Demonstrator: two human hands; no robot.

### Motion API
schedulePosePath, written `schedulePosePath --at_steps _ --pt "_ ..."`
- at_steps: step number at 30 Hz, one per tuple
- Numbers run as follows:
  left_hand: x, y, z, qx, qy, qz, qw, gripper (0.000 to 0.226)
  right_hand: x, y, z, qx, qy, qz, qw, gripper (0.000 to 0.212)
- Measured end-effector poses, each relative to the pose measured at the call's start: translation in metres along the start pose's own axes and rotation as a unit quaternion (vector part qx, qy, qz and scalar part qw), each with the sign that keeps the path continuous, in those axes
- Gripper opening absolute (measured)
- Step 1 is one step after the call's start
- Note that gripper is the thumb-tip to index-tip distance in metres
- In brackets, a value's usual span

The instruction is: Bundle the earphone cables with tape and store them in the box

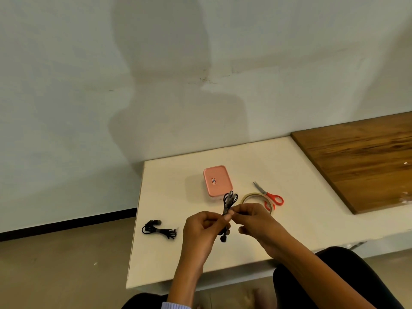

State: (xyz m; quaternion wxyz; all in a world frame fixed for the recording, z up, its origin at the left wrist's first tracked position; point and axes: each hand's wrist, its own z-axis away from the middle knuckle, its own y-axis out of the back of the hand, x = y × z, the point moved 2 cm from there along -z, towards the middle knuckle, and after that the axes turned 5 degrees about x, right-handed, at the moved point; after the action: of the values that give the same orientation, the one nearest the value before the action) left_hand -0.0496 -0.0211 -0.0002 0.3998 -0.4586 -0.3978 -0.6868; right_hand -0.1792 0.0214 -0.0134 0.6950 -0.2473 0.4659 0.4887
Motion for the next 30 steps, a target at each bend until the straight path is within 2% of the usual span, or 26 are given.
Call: schedulePosePath --at_steps 2,4,8,11,13,16,18,23,26,30 --pt "-0.001 0.002 -0.002 0.004 0.023 0.030 0.999 0.015 -0.003 0.004 0.000 -0.028 0.009 -0.017 0.999 0.015" --pt "-0.001 0.006 -0.004 -0.008 0.079 0.082 0.993 0.020 -0.010 0.012 0.001 -0.076 0.024 -0.026 0.996 0.016" --pt "0.002 0.004 -0.003 -0.082 0.187 0.230 0.952 0.022 -0.015 0.019 0.001 -0.129 0.019 -0.066 0.989 0.019" --pt "0.004 0.002 -0.002 -0.110 0.217 0.264 0.933 0.022 -0.013 0.015 0.003 -0.166 -0.022 -0.128 0.977 0.021" --pt "0.004 0.003 -0.002 -0.126 0.205 0.237 0.941 0.021 -0.013 0.016 0.003 -0.170 -0.039 -0.150 0.973 0.016" --pt "-0.001 0.003 -0.003 -0.119 0.123 0.091 0.981 0.027 -0.010 0.016 0.003 -0.130 -0.049 -0.126 0.982 0.011" --pt "-0.001 0.000 -0.003 -0.093 0.072 0.018 0.993 0.030 -0.008 0.016 0.003 -0.088 -0.041 -0.089 0.991 0.014" --pt "0.000 -0.006 -0.002 -0.035 0.002 -0.029 0.999 0.027 -0.006 0.011 0.004 -0.036 -0.021 -0.064 0.997 0.015" --pt "0.000 -0.006 -0.004 -0.029 0.021 -0.010 0.999 0.029 -0.007 0.010 0.004 -0.035 -0.027 -0.073 0.996 0.015" --pt "0.005 -0.003 -0.005 -0.096 0.087 0.118 0.985 0.035 -0.012 0.012 0.004 -0.097 -0.061 -0.165 0.980 0.010"
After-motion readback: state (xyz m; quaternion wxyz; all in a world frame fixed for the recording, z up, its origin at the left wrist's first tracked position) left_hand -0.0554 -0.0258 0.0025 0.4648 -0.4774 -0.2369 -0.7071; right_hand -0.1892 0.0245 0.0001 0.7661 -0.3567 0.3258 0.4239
